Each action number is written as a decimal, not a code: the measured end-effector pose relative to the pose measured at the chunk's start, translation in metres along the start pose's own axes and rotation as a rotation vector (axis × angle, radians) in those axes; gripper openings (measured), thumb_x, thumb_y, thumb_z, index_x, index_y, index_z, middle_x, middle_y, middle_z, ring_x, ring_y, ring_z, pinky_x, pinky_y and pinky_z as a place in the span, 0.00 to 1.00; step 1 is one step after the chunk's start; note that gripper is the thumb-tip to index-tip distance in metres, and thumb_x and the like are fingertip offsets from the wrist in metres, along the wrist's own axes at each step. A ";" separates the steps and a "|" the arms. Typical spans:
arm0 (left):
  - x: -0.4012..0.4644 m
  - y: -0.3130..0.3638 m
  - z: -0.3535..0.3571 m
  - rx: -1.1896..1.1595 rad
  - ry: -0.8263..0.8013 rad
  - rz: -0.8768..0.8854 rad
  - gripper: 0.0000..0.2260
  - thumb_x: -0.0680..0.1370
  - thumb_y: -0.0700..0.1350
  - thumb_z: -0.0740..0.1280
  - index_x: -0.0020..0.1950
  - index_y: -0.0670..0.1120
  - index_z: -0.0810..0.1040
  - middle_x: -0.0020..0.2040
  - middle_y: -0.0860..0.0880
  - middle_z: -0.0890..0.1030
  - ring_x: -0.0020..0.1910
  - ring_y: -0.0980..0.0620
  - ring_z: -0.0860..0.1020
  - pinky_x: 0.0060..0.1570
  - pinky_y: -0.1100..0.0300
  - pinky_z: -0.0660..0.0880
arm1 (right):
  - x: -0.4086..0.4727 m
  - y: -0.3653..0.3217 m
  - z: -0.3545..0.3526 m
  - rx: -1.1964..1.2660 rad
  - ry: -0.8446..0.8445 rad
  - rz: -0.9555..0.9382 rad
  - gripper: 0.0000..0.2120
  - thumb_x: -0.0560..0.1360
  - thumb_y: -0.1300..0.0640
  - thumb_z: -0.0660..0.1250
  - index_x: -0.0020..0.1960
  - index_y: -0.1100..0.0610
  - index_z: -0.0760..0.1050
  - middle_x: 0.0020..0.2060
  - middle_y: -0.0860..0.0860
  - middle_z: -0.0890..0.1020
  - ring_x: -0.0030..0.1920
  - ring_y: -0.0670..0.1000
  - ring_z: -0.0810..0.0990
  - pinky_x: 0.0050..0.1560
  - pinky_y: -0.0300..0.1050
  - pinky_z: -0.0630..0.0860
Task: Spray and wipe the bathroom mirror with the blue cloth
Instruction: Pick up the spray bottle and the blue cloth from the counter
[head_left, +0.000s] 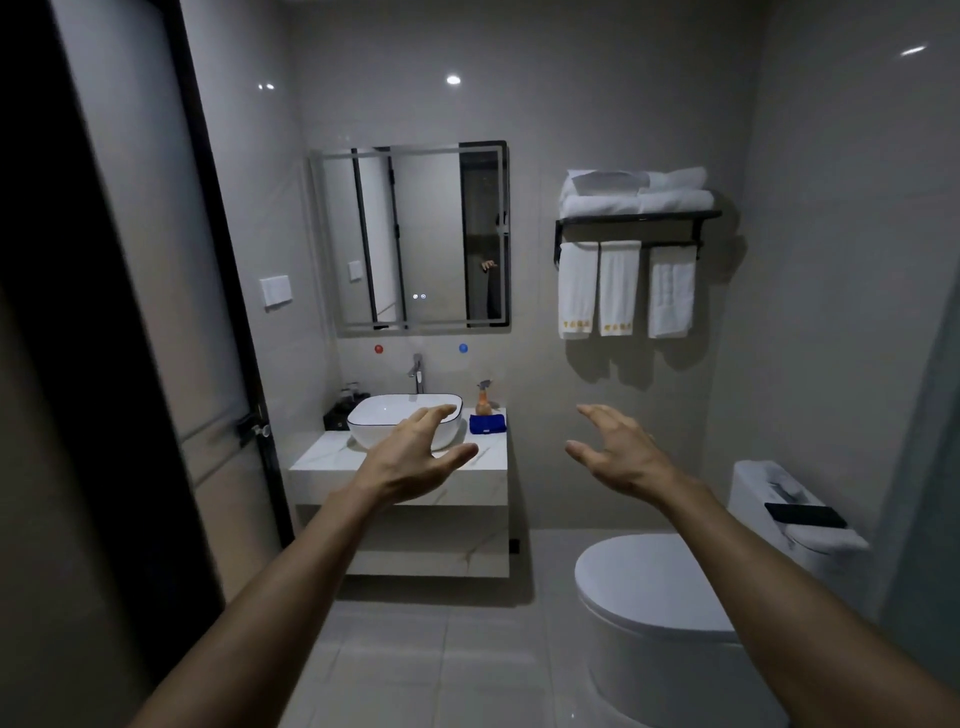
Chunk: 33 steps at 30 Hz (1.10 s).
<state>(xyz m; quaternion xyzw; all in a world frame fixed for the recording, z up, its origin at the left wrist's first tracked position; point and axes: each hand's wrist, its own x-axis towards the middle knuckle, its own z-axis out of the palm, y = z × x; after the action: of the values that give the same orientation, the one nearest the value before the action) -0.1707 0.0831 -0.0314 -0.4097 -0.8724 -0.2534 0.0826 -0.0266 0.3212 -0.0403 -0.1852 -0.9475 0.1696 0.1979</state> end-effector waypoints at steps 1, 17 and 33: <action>0.011 -0.006 0.003 -0.002 -0.003 0.002 0.31 0.78 0.61 0.64 0.78 0.50 0.61 0.77 0.50 0.66 0.73 0.49 0.67 0.68 0.50 0.69 | 0.011 0.001 0.005 0.007 0.007 0.005 0.31 0.78 0.43 0.63 0.77 0.51 0.59 0.75 0.51 0.63 0.74 0.54 0.62 0.73 0.56 0.62; 0.174 -0.080 0.056 -0.009 -0.030 -0.014 0.30 0.79 0.59 0.64 0.78 0.48 0.63 0.77 0.48 0.67 0.72 0.48 0.69 0.69 0.50 0.68 | 0.172 0.055 0.070 0.028 0.006 0.049 0.31 0.78 0.43 0.63 0.77 0.51 0.59 0.75 0.50 0.63 0.74 0.54 0.61 0.72 0.56 0.62; 0.404 -0.144 0.138 -0.016 -0.004 -0.076 0.31 0.78 0.59 0.65 0.78 0.49 0.62 0.77 0.49 0.67 0.72 0.48 0.69 0.68 0.47 0.71 | 0.426 0.140 0.129 0.002 -0.005 -0.024 0.31 0.79 0.42 0.61 0.78 0.50 0.57 0.76 0.49 0.62 0.75 0.53 0.60 0.73 0.55 0.61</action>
<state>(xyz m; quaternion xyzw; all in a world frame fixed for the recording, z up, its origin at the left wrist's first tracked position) -0.5339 0.3482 -0.0617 -0.3773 -0.8855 -0.2626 0.0678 -0.4068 0.5902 -0.0741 -0.1731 -0.9500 0.1684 0.1979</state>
